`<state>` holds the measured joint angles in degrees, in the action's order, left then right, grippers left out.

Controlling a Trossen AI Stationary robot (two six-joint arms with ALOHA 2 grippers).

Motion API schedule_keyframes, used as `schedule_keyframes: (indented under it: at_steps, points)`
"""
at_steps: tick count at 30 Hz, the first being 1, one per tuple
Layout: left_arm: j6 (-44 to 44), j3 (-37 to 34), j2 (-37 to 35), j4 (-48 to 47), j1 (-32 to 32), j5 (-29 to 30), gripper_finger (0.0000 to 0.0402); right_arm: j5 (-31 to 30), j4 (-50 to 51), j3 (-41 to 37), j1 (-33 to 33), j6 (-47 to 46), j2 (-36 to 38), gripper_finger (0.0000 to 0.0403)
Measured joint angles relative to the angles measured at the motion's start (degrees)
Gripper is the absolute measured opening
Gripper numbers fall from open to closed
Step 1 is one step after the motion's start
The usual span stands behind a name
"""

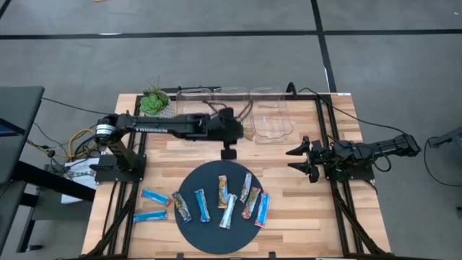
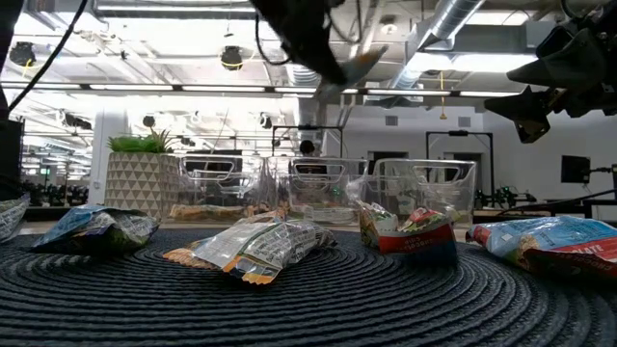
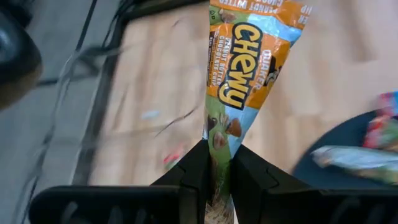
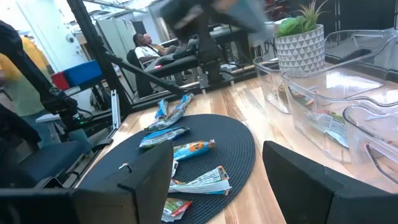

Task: Pick and place Granola Bars by type
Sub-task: Put the orange bar into the left transparent bin

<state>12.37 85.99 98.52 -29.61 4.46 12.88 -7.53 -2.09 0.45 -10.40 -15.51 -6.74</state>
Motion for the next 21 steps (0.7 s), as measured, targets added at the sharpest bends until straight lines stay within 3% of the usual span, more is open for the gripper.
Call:
schedule_keyframes:
  at_steps: [15,21]
  points:
    - [-0.2,0.0,0.0,-19.9,16.1,2.8,0.0045,0.0,0.0,0.0,0.0,0.0,0.0,0.0244]
    - [-4.4,0.0,0.0,-28.9,20.9,2.2,0.0045,0.0,0.0,0.0,0.0,0.0,0.0,0.0244]
